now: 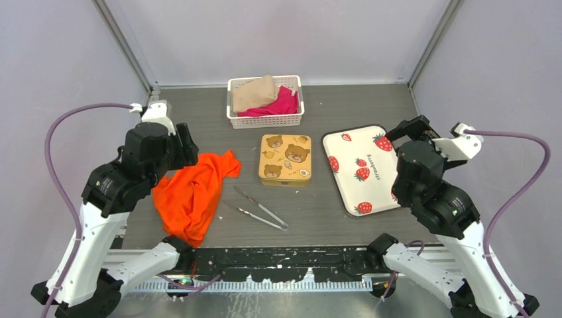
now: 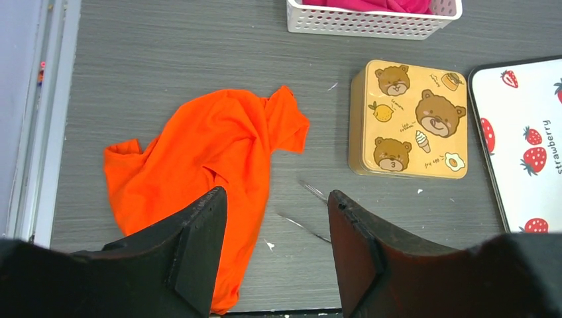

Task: Pack the chocolate
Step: Reset both arms

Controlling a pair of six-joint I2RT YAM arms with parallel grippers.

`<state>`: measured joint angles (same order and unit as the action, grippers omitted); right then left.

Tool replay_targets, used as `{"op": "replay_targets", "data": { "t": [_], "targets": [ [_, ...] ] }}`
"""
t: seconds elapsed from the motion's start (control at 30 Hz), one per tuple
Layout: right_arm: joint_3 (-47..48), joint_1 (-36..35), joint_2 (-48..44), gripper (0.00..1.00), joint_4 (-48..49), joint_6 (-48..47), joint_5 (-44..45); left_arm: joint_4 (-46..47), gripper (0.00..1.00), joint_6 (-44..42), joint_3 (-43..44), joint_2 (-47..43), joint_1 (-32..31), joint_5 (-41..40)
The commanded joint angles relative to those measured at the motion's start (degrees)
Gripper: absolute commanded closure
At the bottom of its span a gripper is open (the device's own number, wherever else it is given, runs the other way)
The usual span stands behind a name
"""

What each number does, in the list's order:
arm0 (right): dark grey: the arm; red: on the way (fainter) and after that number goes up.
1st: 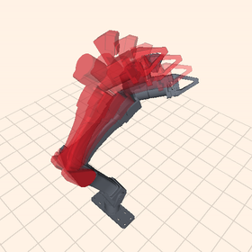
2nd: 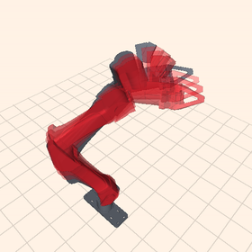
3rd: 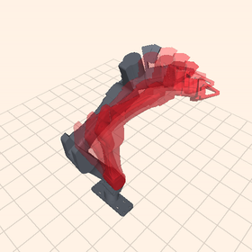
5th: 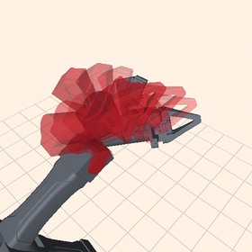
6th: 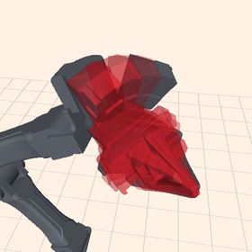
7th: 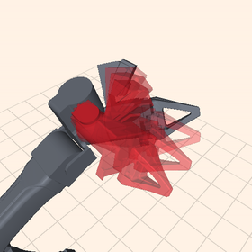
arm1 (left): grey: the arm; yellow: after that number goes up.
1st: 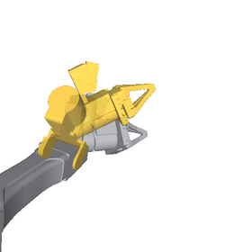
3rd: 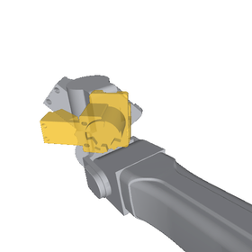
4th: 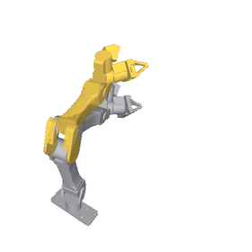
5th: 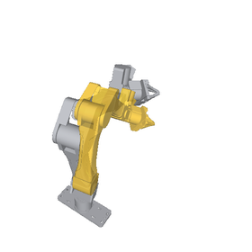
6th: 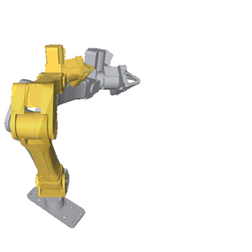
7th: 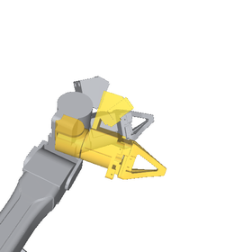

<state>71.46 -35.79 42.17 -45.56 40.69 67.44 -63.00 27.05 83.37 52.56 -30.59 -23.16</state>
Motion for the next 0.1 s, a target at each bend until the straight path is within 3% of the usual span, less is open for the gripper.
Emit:
{"op": "replay_targets", "data": {
  "t": [0.0, 0.07],
  "targets": [
    [1.33, 0.1, 0.93, 0.0, 1.44, 1.66, 0.92, 0.88, 0.41, 1.89, 0.44, -1.24, 0.09, -1.21],
    [1.31, 0.1, 1.13, 0.0, 1.56, 1.86, 0.43, 1.84, 0.42, 1.19, 0.0, -2.12, 0.11, -0.45]
  ]
}}
